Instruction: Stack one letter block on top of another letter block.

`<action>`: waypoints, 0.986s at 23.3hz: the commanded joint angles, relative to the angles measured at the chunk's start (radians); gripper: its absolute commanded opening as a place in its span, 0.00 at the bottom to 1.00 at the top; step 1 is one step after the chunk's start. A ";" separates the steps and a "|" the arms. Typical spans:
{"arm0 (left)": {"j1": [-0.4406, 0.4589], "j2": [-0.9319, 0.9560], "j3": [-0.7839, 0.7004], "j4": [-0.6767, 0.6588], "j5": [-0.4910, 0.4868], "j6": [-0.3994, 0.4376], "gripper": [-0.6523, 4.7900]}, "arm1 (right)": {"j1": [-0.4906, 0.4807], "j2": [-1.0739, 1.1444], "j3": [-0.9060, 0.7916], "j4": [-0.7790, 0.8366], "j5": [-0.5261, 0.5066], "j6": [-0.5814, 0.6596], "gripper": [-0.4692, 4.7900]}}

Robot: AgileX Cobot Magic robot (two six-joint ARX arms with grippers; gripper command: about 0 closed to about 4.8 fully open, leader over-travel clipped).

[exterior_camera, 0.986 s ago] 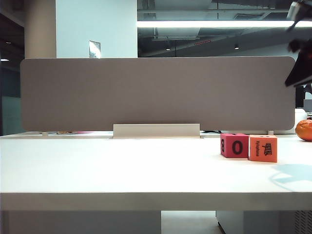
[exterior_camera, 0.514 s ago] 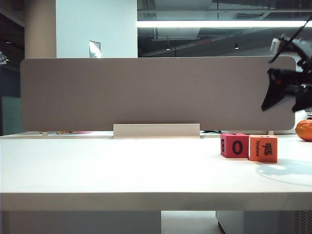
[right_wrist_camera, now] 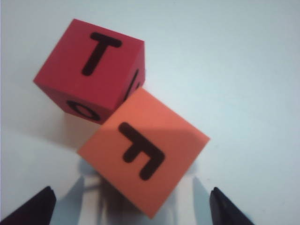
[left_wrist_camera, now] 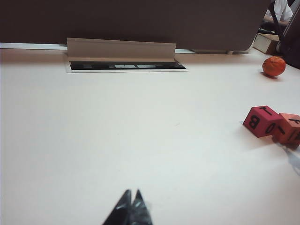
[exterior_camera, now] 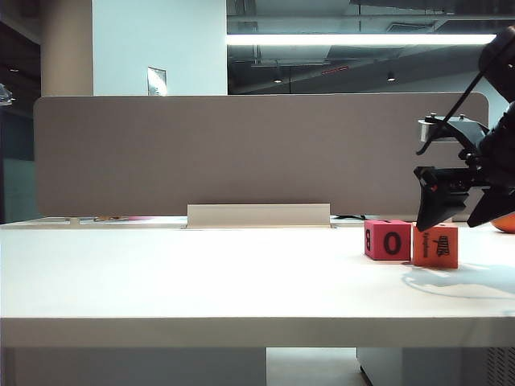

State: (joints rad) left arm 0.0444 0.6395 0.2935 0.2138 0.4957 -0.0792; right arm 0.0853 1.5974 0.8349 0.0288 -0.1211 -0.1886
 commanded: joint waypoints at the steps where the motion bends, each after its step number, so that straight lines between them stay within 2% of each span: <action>1: -0.001 -0.001 0.007 0.013 0.002 0.005 0.11 | 0.000 0.010 0.006 0.044 0.015 0.007 1.00; 14: -0.001 -0.001 0.007 0.012 -0.003 0.005 0.11 | 0.002 0.089 0.006 0.126 0.015 0.059 0.99; 18: -0.001 -0.001 0.007 0.012 -0.003 0.005 0.11 | 0.002 0.089 0.006 0.142 0.015 0.059 0.74; 19: -0.001 -0.001 0.007 0.012 -0.003 0.005 0.11 | 0.002 0.089 0.006 0.142 0.016 0.058 0.66; 20: -0.001 -0.001 0.007 0.012 -0.003 0.005 0.11 | 0.001 0.089 0.006 0.142 0.016 0.058 0.51; 21: -0.001 -0.001 0.007 0.012 -0.003 0.005 0.11 | 0.001 0.089 0.006 0.141 0.016 0.058 0.41; 22: -0.001 -0.001 0.007 0.012 -0.003 0.004 0.11 | 0.001 0.089 0.006 0.142 0.016 0.058 0.36; 23: -0.001 -0.001 0.007 0.012 -0.003 0.004 0.11 | 0.001 0.089 0.006 0.143 0.016 0.058 0.36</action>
State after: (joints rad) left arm 0.0448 0.6395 0.2935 0.2138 0.4938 -0.0792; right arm 0.0864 1.6901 0.8371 0.1577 -0.1059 -0.1314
